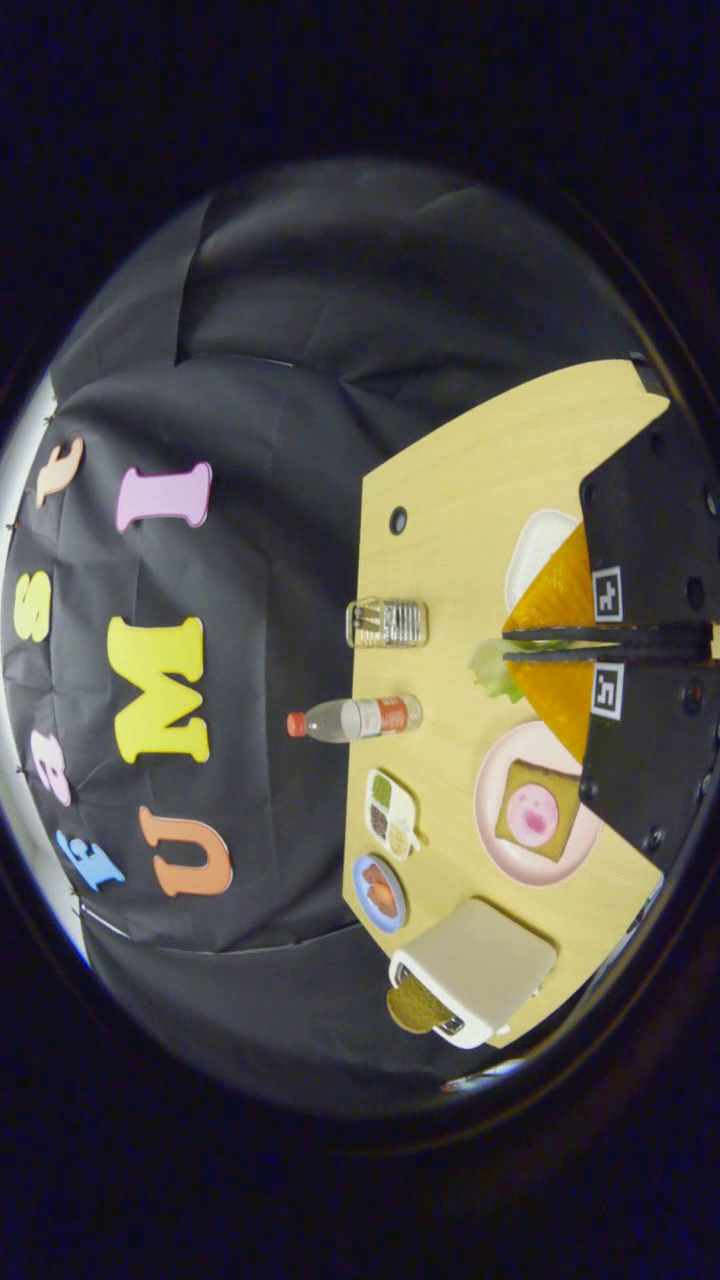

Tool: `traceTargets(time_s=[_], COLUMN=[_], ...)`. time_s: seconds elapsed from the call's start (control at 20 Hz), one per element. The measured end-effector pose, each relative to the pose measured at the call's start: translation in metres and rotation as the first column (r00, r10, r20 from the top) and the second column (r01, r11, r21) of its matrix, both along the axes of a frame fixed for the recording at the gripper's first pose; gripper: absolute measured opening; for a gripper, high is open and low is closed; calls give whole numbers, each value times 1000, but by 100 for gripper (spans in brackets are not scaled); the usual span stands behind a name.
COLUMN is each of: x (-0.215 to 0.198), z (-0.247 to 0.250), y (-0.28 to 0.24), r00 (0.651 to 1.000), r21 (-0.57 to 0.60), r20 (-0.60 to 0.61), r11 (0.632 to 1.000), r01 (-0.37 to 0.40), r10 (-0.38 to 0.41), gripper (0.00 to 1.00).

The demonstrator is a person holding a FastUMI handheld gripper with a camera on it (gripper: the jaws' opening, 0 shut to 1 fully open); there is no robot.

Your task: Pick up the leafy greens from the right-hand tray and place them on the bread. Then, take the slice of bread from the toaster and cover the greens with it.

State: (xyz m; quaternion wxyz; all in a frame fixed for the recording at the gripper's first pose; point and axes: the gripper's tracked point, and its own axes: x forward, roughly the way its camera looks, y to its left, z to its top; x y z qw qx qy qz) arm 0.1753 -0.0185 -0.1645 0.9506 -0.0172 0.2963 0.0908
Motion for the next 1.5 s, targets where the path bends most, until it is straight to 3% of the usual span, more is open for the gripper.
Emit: traceTargets(time_s=[0.5, 0.9, 1.05, 1.5], x=[-36, -36, -22, 46], z=[1, -31, -66, -117], y=[131, 222, 228, 183], r00=[982, 939, 929, 960], r21=[7, 134, 136, 50], r20=[-2, -76, -149, -179], r11=[982, 936, 938, 977], r01=[-187, -325, -320, -208], r10=[187, 337, 339, 214], gripper=[0, 0, 0, 0])
